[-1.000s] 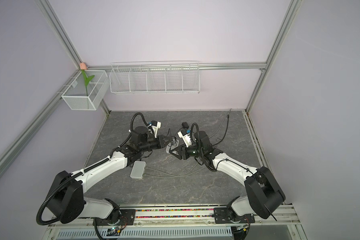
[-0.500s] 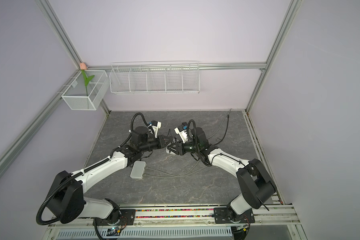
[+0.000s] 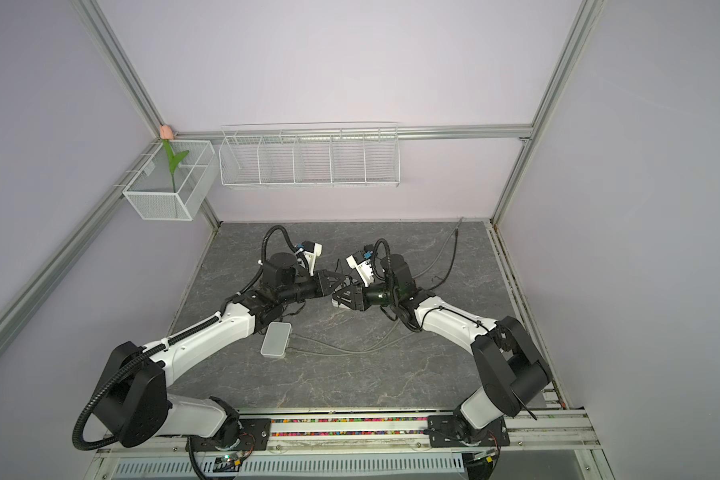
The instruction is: Insert the plug into the switch port
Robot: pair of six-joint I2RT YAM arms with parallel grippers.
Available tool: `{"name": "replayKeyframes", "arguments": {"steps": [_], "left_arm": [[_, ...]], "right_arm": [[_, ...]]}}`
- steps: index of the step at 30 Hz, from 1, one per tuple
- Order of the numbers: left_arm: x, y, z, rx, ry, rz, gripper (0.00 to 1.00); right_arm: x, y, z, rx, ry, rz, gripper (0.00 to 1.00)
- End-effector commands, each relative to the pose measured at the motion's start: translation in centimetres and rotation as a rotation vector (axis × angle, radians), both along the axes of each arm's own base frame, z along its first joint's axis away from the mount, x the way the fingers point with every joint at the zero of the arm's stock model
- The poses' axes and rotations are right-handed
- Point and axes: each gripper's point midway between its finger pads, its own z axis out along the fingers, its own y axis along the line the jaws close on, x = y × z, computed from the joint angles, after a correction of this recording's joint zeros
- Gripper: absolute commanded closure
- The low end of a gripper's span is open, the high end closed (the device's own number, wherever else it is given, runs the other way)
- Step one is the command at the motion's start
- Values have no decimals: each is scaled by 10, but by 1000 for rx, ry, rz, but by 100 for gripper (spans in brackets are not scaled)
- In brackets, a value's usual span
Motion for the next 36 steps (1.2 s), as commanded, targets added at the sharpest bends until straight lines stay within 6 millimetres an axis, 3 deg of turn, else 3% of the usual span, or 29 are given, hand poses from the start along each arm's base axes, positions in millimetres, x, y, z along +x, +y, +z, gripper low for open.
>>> {"name": "replayKeyframes", "arguments": {"steps": [1,12,15,21,28,29,32,36], "left_arm": [[2,0,6,-1,-23,8,100],[1,1,8,-1,-30,15,100],[2,2,8,-1,-30,18,100],[2,2,6,3,-26,16,100],[3,3,6,9,-29,23,100],[2,3,6,11,-28,23,96],[1,2,7,11,-24,6,67],[-2,5,15,9,-33,11,44]], "right_arm": [[-7,0,-1,-1,6,16,63],[-7,-4,-11,-30,21,-5,67],[-7,-5,-9,-24,16,-5,72],[-8,-5,-4,-18,5,-6,93],[-9,-7,0,-17,-5,-9,93],[-8,-8,-1,-23,-6,-13,94],[-3,-11,-6,-52,6,-34,94],[32,-23,-4,-105,25,-106,94]]}}
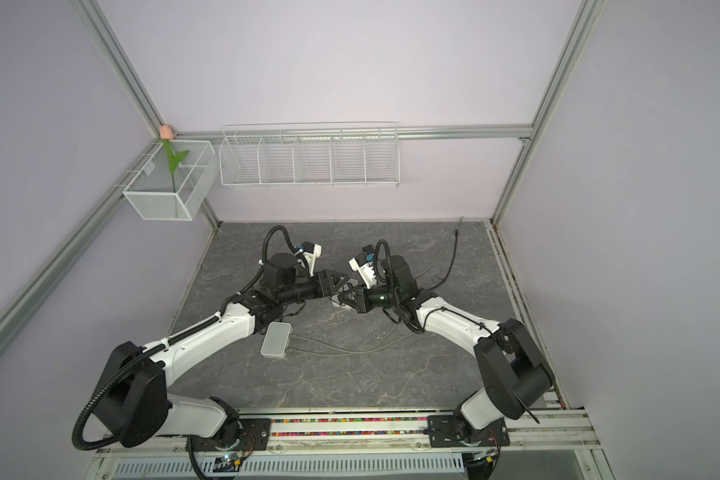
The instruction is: Insert the plug into the switch port
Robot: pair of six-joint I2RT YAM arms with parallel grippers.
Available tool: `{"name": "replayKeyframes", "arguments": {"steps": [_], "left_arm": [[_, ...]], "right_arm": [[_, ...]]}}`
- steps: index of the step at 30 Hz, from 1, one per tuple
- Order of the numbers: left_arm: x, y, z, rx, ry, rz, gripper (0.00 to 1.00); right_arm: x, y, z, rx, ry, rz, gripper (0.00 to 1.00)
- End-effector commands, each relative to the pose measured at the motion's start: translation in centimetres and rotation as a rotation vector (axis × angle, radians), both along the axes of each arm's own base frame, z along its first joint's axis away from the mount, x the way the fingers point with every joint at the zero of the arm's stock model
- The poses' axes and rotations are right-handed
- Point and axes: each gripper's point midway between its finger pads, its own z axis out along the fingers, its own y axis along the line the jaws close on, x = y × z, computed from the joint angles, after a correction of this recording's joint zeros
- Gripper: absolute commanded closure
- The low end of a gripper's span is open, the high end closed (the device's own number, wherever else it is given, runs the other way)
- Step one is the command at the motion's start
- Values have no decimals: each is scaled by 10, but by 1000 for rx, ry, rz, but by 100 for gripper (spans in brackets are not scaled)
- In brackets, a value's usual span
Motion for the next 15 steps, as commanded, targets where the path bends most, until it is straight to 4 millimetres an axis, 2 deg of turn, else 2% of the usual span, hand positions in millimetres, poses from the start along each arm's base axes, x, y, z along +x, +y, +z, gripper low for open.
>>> {"name": "replayKeyframes", "arguments": {"steps": [1,2,4,7,9,10,12,14,15], "left_arm": [[-2,4,22,-11,-43,13,42],[-3,7,25,-7,-51,22,41],[-4,13,31,6,-63,46,39],[-8,22,40,17,-82,66,38],[-12,28,42,41,-93,77,38],[-12,32,38,61,-95,87,38],[-14,38,26,106,-84,100,38],[-13,42,5,159,-58,109,38],[-13,44,-8,189,-37,113,38]], "right_arm": [[41,-13,15,-34,-17,-68,93],[56,-16,19,-48,-13,-79,93],[99,-27,36,-110,-13,-112,94],[161,-45,88,-143,-70,-185,93],[186,-56,117,-115,-102,-239,93],[193,-59,124,-113,-118,-261,93],[194,-58,121,-113,-126,-267,93],[189,-55,95,-128,-96,-255,93],[187,-54,76,-139,-75,-253,93]]}}
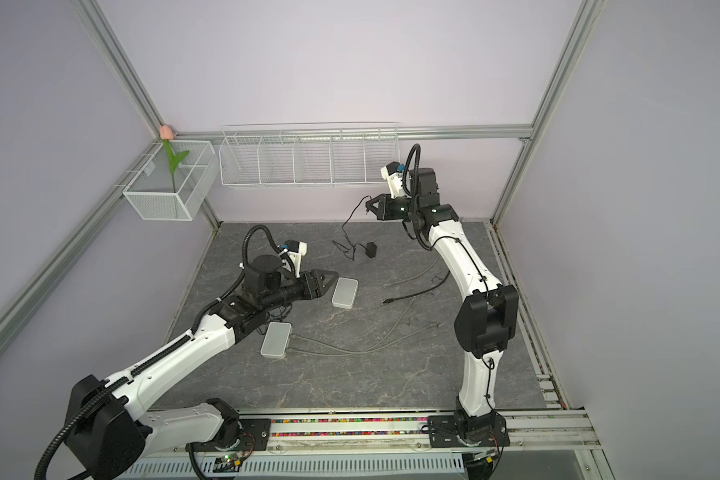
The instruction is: Insert the plug into the switch port
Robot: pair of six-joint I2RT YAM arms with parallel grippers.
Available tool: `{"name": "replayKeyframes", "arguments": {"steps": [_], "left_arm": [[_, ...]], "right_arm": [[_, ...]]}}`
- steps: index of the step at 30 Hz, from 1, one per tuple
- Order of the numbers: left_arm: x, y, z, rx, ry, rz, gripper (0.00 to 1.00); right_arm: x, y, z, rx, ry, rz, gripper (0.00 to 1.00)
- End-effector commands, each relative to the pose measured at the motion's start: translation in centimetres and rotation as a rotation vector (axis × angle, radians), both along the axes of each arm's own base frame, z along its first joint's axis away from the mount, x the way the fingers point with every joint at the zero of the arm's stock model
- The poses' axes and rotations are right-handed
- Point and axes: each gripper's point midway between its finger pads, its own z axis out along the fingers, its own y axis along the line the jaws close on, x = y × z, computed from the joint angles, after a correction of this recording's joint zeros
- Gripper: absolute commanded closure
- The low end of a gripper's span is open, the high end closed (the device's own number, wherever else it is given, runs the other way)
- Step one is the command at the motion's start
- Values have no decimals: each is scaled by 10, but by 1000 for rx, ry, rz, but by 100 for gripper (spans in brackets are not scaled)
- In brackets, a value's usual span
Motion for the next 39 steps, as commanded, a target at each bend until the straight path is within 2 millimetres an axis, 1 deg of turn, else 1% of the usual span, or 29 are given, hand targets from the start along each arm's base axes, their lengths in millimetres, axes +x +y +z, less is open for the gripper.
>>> {"name": "replayKeyframes", "arguments": {"steps": [1,2,3,4,6,7,9,12,16,19,26,28,35,39], "left_arm": [[1,12,-53,150,78,37,38],[2,13,-63,173,98,38,38],[3,12,-77,205,128,34,38],[5,10,-90,235,159,27,37],[7,5,-111,287,204,6,36],[8,3,-120,318,222,3,36],[12,-3,-130,366,228,-3,35],[19,-12,-138,429,224,-4,34],[28,-20,-149,484,237,-5,33],[34,-21,-156,527,242,0,33],[52,-15,-183,701,282,39,32],[56,-15,-188,729,287,49,31],[73,-20,-193,789,297,67,29],[79,-30,-199,803,311,39,28]], "right_arm": [[-19,11,-80,-70,158,35,93],[-21,11,-96,-72,176,33,93],[-24,8,-118,-81,215,31,93],[-28,7,-136,-90,244,34,93],[-34,6,-158,-106,279,41,93],[-37,6,-168,-114,293,45,93],[-42,6,-179,-118,312,55,93],[-46,6,-190,-120,327,64,93],[-49,8,-195,-108,335,83,93],[-49,10,-197,-96,339,93,93],[-50,12,-200,-77,346,101,93],[-50,11,-199,-75,344,99,93],[-51,8,-195,-75,329,92,93],[-52,6,-192,-72,324,89,93]]}}
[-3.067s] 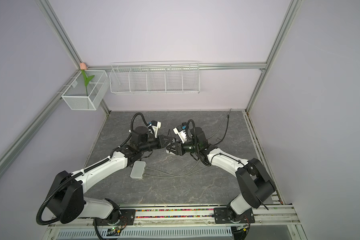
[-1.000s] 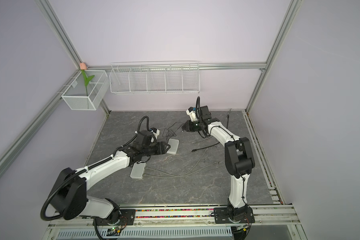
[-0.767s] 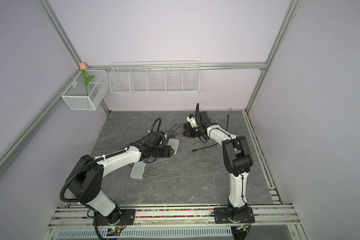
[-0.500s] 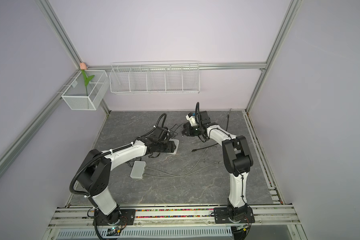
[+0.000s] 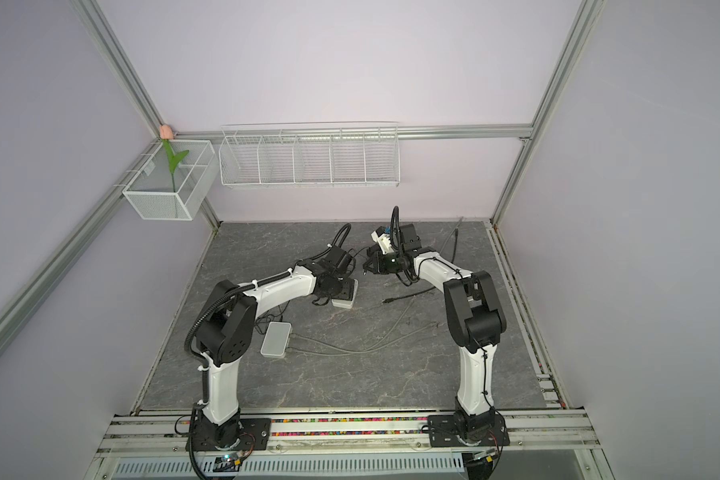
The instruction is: Insert the plug into the switch port
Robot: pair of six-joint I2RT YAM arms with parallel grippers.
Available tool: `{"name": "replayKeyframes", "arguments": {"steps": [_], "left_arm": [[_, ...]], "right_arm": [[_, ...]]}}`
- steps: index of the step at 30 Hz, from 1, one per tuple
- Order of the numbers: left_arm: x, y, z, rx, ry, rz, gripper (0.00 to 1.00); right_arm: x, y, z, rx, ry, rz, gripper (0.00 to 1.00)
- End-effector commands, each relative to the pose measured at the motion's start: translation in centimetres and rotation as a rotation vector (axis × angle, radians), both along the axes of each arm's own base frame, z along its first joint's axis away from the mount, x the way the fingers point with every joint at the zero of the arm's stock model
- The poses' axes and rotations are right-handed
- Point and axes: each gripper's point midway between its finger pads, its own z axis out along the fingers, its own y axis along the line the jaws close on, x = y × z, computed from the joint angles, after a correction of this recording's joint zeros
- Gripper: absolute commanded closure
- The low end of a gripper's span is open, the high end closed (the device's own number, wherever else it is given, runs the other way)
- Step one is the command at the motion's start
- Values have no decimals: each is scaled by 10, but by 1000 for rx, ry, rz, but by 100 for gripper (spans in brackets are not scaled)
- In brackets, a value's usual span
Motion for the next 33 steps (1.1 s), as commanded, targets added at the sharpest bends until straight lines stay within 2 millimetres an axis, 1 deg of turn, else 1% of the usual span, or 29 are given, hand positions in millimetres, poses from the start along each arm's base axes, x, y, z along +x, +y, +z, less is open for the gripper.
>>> {"name": "replayKeyframes", "arguments": {"steps": [1,7,8,10,14,18,20,21,24,26,28,29,32,33], "left_arm": [[-1,-1,-8,60,37,-29,28],[-4,-8,-26,85,85,-49,27],[-5,-8,-28,92,90,-53,22],[-7,-5,-37,134,103,-52,21],[-12,0,-51,195,128,-55,22],[-18,6,-63,216,148,-58,25],[-22,7,-69,227,167,-71,31],[-25,8,-72,229,180,-83,37],[-32,8,-77,217,202,-101,64],[-35,10,-73,208,191,-105,76],[-35,12,-60,194,164,-109,84],[-36,11,-53,179,151,-118,86],[-42,-4,-18,41,84,-191,91],[-46,-11,-2,-32,48,-224,93]], "right_arm": [[-2,-4,15,25,-31,4,93],[-3,-6,24,29,-45,0,93],[-2,-7,26,30,-50,-1,93],[-2,-7,29,32,-55,-2,93],[-4,-8,35,41,-62,-2,93],[-7,-10,41,45,-74,-4,93],[-9,-12,43,47,-75,-9,93],[-10,-12,46,49,-80,-9,93],[-13,-16,55,56,-96,-16,93],[-16,-18,61,58,-105,-21,93],[-19,-21,68,60,-117,-27,93],[-21,-22,72,63,-124,-27,93],[-25,-24,83,78,-142,-26,93],[-27,-24,86,86,-147,-21,93]]}}
